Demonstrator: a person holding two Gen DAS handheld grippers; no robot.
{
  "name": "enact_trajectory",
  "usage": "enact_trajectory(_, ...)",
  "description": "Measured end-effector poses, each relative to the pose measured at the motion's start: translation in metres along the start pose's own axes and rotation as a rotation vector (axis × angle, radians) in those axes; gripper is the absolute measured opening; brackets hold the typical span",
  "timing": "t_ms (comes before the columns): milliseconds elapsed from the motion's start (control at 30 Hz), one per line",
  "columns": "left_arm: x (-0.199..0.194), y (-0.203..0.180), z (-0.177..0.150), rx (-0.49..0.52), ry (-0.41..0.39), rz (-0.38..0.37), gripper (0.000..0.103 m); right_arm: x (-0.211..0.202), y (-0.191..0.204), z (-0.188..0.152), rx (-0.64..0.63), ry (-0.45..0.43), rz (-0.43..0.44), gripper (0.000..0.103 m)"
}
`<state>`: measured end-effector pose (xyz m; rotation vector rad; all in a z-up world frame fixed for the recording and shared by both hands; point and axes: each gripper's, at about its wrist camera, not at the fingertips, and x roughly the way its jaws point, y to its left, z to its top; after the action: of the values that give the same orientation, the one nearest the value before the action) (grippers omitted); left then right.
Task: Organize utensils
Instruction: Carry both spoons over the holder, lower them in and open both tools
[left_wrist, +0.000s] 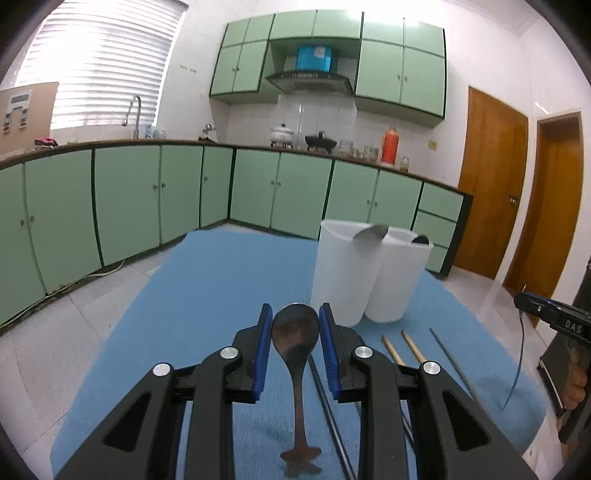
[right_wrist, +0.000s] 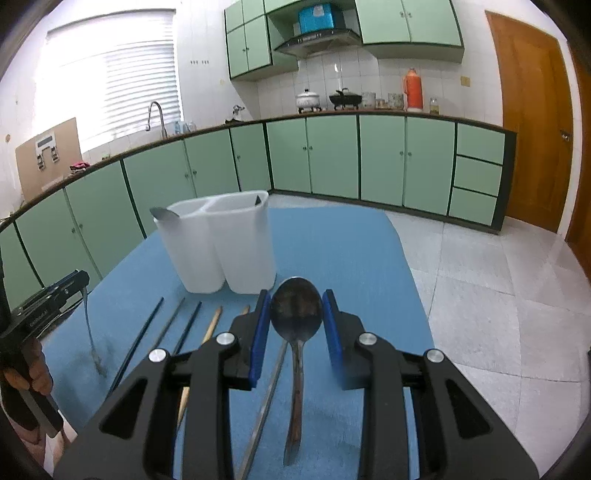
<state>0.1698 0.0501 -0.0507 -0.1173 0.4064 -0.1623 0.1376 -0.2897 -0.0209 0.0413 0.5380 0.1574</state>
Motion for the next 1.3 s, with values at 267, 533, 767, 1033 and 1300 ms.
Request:
enact_trajectory(267, -0.008, -0.003, 0.015, -0.018, -0.066, -0.003, 0.025, -0.007, 0.003, 0.015, -0.008, -0.044, 0.004, 0.027)
enact_trajectory(533, -0.018, -0.006, 0.047, -0.009, -0.141, -0.006, 0.025, -0.010, 0.010, 0.053, -0.041, -0.125, 0.017, 0.027)
enact_trajectory(767, -0.018, -0.011, 0.100, 0.016, -0.237, -0.020, 0.025, -0.001, 0.019, 0.104, -0.035, -0.224, 0.058, 0.027)
enact_trajectory(1033, 0.006, -0.033, 0.159, 0.040, -0.314, -0.082, 0.025, 0.034, 0.027, 0.164, 0.018, -0.318, 0.112, 0.027)
enact_trajectory(1300, 0.065, -0.058, 0.168, 0.074, -0.261, -0.132, 0.025, 0.100, 0.035, 0.177, 0.028, -0.304, 0.109, 0.027)
